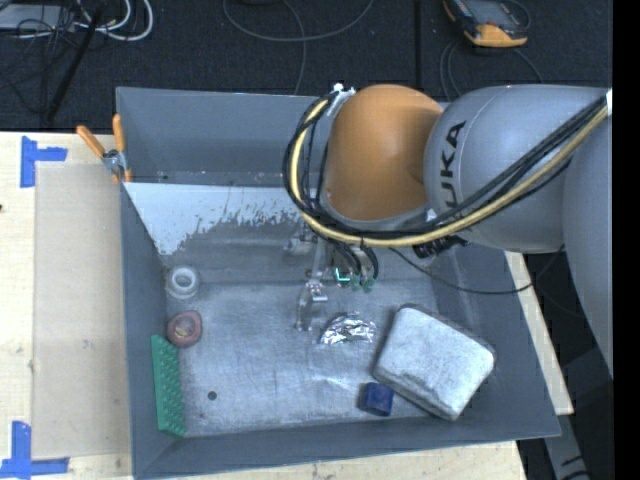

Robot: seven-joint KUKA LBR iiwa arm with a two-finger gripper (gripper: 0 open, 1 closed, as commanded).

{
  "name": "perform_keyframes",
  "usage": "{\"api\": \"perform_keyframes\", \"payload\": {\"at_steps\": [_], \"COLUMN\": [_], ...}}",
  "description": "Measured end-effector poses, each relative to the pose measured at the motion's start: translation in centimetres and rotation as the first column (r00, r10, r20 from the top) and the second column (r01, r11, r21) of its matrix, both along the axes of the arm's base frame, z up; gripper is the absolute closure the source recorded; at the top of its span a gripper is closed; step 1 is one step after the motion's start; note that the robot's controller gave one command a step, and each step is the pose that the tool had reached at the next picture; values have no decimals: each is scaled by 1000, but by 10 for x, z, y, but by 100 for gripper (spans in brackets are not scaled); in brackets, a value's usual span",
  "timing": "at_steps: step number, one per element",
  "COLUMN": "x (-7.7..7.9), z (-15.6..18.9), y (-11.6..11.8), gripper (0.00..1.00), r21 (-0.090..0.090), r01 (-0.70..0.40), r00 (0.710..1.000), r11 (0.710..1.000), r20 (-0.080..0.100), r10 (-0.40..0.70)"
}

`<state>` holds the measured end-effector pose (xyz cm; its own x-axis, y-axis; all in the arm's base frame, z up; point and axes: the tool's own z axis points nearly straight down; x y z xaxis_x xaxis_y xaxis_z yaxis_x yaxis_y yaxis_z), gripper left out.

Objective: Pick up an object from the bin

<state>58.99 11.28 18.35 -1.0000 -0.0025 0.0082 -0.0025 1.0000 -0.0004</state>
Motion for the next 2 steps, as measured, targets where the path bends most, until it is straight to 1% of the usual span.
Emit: {"api": "perform_keyframes", "payload": {"at_steps": [1, 2], "x": [8, 10], "z": [-94, -109], "y": [-64, -128], "gripper": [0, 0], "r21": [-1, 1], "r01": [-166, -207], "r00": [986, 978], "r11": [986, 978], "r20": [0, 12], "r10": [166, 207]}}
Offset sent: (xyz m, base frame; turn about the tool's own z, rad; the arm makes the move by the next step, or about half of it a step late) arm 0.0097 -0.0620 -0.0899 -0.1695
